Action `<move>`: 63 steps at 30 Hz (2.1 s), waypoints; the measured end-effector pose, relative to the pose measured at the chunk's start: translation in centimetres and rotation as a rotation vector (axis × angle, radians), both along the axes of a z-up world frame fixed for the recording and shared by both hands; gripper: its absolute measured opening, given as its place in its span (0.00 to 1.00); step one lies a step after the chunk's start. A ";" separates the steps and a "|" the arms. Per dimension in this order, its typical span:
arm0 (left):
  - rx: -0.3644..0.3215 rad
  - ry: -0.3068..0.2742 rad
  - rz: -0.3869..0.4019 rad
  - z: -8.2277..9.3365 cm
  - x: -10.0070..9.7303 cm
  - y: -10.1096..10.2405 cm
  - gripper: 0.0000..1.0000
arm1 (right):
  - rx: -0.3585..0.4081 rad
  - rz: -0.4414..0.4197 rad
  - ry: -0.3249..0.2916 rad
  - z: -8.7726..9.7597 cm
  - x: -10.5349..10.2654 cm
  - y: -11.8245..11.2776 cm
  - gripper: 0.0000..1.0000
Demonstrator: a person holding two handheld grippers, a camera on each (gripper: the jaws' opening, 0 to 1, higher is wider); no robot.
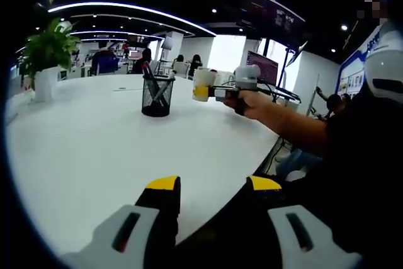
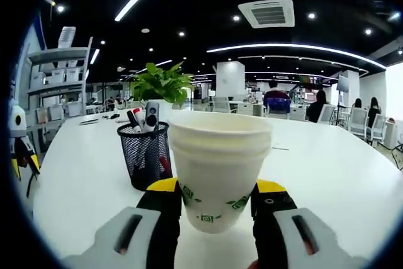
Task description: Place the scattered laser pointers and whiteboard markers into the pen holder and stack the scattered paper cups together
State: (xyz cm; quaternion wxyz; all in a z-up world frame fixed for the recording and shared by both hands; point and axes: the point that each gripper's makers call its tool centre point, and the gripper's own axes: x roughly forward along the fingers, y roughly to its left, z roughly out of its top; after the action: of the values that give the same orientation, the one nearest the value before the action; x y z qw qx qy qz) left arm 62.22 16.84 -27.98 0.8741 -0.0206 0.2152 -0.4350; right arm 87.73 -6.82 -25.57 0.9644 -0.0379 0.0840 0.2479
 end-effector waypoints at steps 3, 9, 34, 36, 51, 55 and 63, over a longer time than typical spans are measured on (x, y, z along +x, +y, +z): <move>-0.001 -0.001 0.002 0.0 0.0 0.1 0.43 | -0.001 0.005 0.002 0.0 0.1 0.2 0.46; -0.001 0.002 0.002 -0.1 -0.1 0.0 0.43 | -0.001 0.014 0.006 -0.1 -0.3 1.1 0.46; -0.004 0.002 0.007 -0.1 -0.1 0.1 0.43 | -0.012 0.051 0.042 -1.4 -0.2 3.6 0.46; -0.004 0.002 0.007 -0.1 -0.1 0.1 0.43 | -0.012 0.051 0.043 -1.4 -0.3 3.6 0.46; -0.002 0.006 0.007 -0.3 0.0 0.0 0.43 | -0.021 0.057 0.057 -2.1 -0.3 4.2 0.46; -0.002 0.006 0.008 -0.2 0.0 0.1 0.43 | -0.025 0.060 0.059 -2.3 -0.3 4.4 0.46; 0.003 0.008 0.006 -0.3 0.0 0.1 0.43 | -0.025 0.060 0.065 -2.6 -0.4 4.5 0.46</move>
State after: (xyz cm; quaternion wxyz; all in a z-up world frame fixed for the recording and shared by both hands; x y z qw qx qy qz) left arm 62.22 16.90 -28.28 0.8746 -0.0217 0.2192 -0.4319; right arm 87.33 -2.32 -28.14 0.9528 -0.0446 0.1172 0.2767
